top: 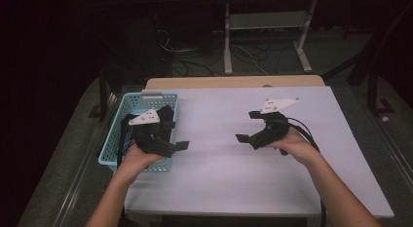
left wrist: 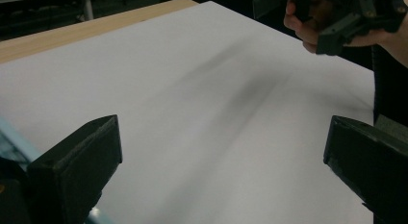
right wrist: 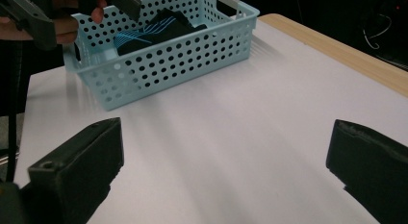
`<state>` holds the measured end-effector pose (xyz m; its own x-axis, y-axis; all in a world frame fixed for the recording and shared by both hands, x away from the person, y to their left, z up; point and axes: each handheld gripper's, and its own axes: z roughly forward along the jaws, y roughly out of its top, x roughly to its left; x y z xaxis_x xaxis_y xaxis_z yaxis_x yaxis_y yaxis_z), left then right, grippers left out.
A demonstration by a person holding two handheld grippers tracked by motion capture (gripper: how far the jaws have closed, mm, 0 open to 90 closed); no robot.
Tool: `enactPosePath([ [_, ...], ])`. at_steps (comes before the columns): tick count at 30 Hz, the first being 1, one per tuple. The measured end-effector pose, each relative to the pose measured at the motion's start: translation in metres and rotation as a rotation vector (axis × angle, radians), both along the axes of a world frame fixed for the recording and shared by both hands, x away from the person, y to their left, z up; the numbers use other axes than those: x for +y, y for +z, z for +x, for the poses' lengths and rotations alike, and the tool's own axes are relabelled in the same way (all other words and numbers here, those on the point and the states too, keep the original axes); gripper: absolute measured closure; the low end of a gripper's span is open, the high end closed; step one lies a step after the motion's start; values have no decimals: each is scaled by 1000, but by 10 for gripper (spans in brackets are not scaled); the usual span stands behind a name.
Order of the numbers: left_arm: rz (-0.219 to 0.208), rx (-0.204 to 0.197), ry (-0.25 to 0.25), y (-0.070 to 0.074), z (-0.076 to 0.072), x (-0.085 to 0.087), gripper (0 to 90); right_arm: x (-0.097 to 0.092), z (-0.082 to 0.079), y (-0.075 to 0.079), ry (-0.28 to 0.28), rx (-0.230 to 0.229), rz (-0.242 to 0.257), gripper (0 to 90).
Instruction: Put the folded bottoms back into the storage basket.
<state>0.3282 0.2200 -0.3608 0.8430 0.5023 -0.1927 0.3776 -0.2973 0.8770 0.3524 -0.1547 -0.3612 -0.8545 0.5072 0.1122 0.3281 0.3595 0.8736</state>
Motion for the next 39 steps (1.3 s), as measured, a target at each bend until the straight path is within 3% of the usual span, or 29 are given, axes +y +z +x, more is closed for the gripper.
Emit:
enactPosePath([
  [2, -14, -7, -8, -1, -6, -2, 0, -11, -7, -1, -8, -2, -3, 0],
  [6, -1, -35, -26, -3, -13, -6, 0, -28, -19, -4, -15, -1, -4, 0],
  [18, -6, -41, -75, -16, -17, -10, 0, -67, -49, -15, -70, -13, 37, 0],
  [39, -14, -37, -105, -19, -18, -10, 0, -122, -76, -38, -135, 8, 52, 0],
])
